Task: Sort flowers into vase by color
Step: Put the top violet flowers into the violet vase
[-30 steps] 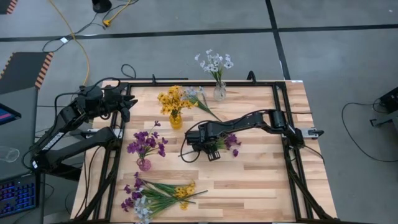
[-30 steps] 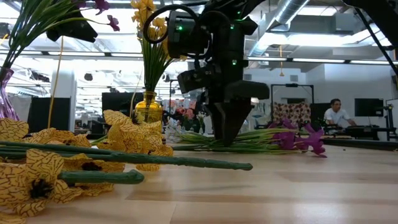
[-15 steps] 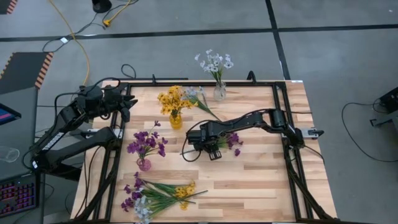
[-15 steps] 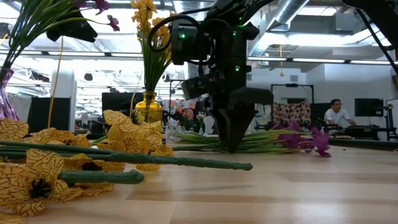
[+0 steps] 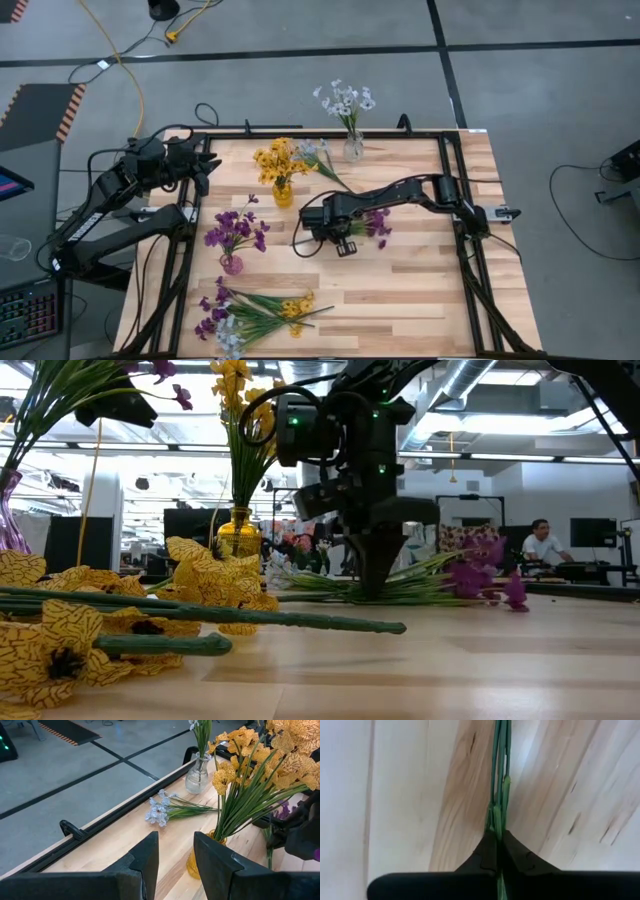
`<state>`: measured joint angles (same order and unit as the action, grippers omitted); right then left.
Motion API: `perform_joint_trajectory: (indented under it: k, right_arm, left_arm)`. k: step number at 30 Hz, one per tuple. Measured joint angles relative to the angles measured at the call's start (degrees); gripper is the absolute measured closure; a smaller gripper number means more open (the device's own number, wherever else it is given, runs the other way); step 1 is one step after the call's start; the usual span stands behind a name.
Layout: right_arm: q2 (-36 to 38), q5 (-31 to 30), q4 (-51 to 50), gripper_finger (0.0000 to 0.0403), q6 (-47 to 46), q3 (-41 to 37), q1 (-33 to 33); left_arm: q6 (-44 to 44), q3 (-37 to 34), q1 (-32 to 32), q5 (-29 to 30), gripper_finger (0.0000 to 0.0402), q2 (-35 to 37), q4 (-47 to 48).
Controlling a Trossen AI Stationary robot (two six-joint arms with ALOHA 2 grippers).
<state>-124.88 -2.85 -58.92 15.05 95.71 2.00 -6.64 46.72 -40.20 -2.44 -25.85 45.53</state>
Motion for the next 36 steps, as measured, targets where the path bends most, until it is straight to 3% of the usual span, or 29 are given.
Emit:
perform_joint_trajectory:
  k: [5, 19, 25, 36]
  right_arm:
    - [0.0, -3.0, -6.0, 0.0374, 0.3, 3.0, 0.9]
    - [0.0, -24.6, -20.5, 0.0371, 5.1, 16.6, 2.8]
    - [0.0, -34.0, -24.0, 0.0373, 10.7, 22.0, 3.8]
    - [0.0, -56.1, -24.5, 0.0372, 25.0, 27.1, 6.3]
  left_arm:
    - [0.0, 0.0, 0.0, -2.1, 0.0291, 0.0, -1.0]
    - [-4.1, 0.0, 0.0, -28.9, 0.0291, 0.0, -21.8]
    - [-5.9, 0.0, 0.1, -32.3, 0.0291, -0.7, -27.1]
    - [-5.1, 0.0, 4.9, -39.4, 0.0291, -8.4, -38.3]
